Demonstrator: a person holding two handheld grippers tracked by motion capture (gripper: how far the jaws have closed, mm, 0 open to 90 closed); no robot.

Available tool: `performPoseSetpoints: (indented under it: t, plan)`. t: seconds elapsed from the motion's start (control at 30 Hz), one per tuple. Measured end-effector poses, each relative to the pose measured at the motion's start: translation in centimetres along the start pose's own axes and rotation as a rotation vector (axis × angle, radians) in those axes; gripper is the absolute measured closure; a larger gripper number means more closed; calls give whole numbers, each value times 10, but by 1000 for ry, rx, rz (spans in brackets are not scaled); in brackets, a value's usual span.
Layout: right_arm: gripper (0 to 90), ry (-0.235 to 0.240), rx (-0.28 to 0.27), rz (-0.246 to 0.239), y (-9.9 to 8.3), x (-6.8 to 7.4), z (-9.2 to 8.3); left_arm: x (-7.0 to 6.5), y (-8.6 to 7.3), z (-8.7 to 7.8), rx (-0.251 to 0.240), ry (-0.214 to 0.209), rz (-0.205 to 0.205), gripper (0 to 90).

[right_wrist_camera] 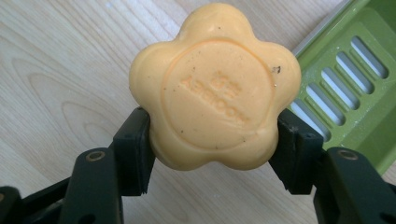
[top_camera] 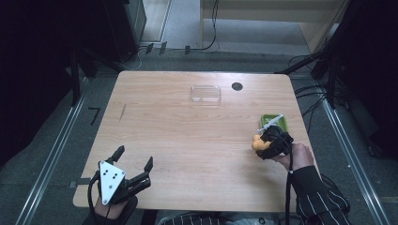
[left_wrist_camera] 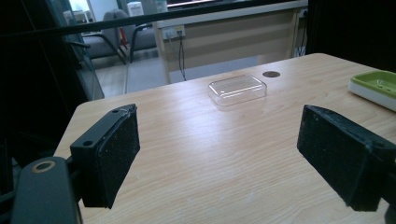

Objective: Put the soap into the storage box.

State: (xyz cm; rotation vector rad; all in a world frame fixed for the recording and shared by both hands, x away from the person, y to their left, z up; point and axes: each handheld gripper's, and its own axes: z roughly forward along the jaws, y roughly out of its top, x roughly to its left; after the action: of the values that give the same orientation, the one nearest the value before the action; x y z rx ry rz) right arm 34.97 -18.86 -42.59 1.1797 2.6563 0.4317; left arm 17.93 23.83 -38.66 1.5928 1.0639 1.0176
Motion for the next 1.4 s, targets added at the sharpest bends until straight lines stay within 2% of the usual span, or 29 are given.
performPoseSetpoints:
  t: [0.77,1.4]
  plan:
    - [401,-63,-59,81,-1,-21,-7,0,0,0,3,0,1,136]
    - [401,-92,-60,141,-1,-42,-4,-1,0,1,6,2,8,136]
